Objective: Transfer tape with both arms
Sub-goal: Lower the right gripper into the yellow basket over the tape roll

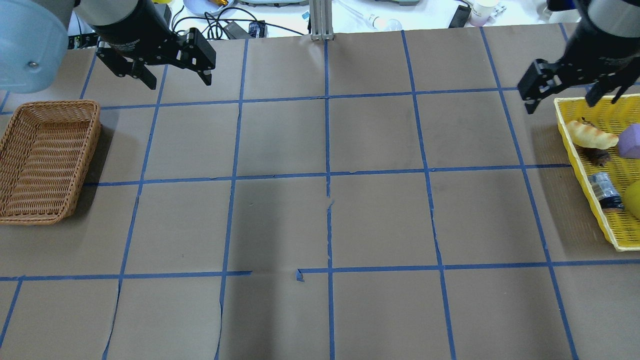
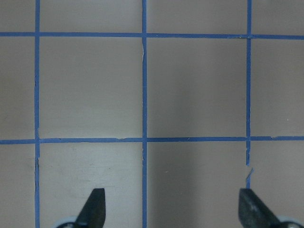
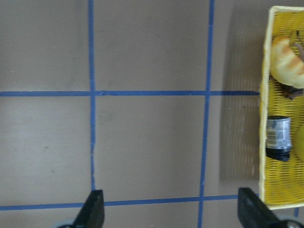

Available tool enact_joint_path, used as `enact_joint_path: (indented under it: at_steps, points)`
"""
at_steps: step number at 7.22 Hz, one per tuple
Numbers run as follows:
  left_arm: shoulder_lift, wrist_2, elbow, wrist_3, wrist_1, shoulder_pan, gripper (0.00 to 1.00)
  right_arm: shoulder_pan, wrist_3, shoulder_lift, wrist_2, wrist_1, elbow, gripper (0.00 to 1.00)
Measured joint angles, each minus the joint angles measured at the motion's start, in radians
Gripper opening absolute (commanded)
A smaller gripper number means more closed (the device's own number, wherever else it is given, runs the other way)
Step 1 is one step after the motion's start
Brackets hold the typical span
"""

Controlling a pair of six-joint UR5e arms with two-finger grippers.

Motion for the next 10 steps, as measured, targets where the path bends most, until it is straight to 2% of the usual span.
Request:
enact_joint_path:
  at_steps: [2,4,6,9,10]
  points:
    - [0.001,0.003,0.000,0.000,0.000,0.000,1.00,-0.204,-0.309,0.066,-0.009,-0.095,0.004,1.00]
    - [0.001,0.007,0.000,0.000,-0.001,-0.001,1.00,-0.371,-0.551,0.191,-0.009,-0.218,0.013,1.00]
    - [0.000,0.008,0.000,0.000,-0.002,0.002,1.00,-0.438,-0.637,0.296,-0.014,-0.330,0.057,1.00]
    - [-0.001,0.007,0.000,-0.001,-0.002,0.002,1.00,-0.462,-0.654,0.330,-0.056,-0.433,0.197,1.00]
    - [0.000,0.008,0.000,-0.001,-0.002,0.002,1.00,-0.468,-0.654,0.340,-0.081,-0.469,0.218,1.00]
